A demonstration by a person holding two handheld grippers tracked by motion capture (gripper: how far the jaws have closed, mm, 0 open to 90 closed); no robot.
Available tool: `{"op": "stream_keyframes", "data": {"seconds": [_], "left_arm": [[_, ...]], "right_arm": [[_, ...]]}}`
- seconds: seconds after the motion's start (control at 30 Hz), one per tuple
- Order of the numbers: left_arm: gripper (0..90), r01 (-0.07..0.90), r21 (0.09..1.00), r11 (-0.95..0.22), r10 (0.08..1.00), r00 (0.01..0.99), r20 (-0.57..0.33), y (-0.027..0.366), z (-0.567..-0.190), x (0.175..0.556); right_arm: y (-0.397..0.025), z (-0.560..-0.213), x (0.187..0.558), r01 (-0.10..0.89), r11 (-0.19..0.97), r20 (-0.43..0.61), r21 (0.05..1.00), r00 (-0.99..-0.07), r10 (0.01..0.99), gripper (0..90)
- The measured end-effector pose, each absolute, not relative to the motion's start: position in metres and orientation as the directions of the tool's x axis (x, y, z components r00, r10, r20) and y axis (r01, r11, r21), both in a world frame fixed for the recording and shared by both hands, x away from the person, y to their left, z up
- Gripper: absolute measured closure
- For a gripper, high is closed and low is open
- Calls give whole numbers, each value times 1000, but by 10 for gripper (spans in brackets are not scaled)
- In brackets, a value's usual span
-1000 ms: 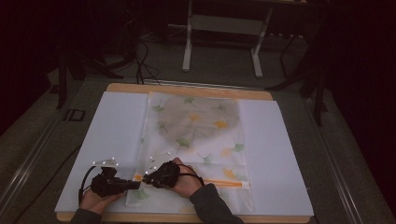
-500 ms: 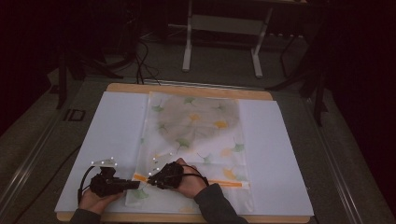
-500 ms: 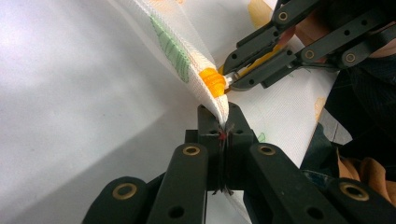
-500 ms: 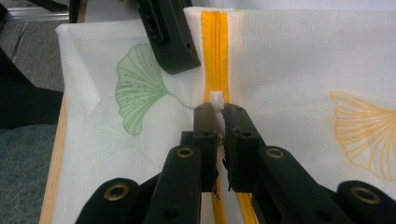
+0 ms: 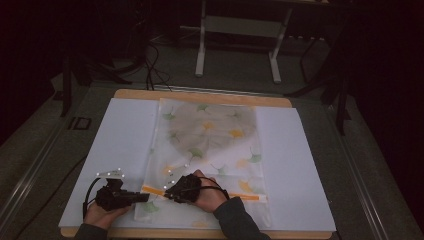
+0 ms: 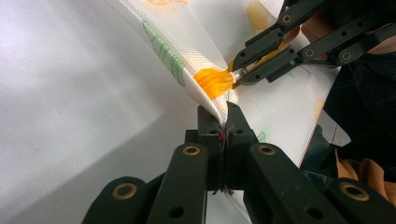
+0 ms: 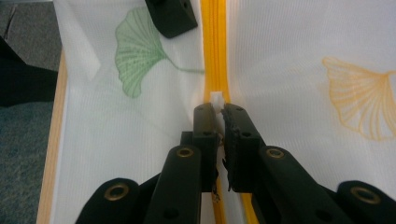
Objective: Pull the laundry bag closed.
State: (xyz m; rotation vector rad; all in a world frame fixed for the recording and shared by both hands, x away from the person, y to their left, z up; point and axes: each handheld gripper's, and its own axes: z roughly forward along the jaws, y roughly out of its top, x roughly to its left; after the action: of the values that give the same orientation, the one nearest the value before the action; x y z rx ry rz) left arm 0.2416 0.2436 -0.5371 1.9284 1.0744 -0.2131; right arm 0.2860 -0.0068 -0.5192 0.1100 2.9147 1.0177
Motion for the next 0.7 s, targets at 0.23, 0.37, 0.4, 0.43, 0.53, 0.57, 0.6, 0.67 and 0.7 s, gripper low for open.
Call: {"op": "stream_keyframes", "data": {"seconds": [0.23,0.37,0.4,0.43,0.53,0.57,0.6,0.67,0.7], "left_arm": [[887,750,622,-225,599,610,-519,244,-537,241],[887,750,622,-223,600,609,-518,245,-536,241],[887,750,623,-223,601,609,-518,245,-536,241],[887,750,623,-222,601,608,-518,245,-536,241],[887,749,625,-222,602,609,-516,246,-536,241],[887,749,625,-221,603,609,-516,246,-536,241],[887,750,625,-218,603,607,-518,246,-536,241],[887,750,625,-217,602,607,-519,246,-536,241],[887,750,625,-217,602,607,-519,246,-536,241]], "right_arm": [[-14,-518,284,55,788,-33,613,-995,95,843],[-17,-517,283,58,795,-33,604,-995,98,843],[-18,-517,282,57,796,-36,602,-994,98,843],[-19,-517,282,54,798,-39,600,-995,96,843],[-22,-516,282,57,802,-39,595,-994,99,843],[-23,-516,281,56,802,-42,594,-994,101,843],[-25,-516,281,58,806,-42,590,-994,103,843],[-27,-515,281,60,804,-43,592,-993,106,843],[-29,-515,281,64,806,-41,589,-993,109,843]]}}
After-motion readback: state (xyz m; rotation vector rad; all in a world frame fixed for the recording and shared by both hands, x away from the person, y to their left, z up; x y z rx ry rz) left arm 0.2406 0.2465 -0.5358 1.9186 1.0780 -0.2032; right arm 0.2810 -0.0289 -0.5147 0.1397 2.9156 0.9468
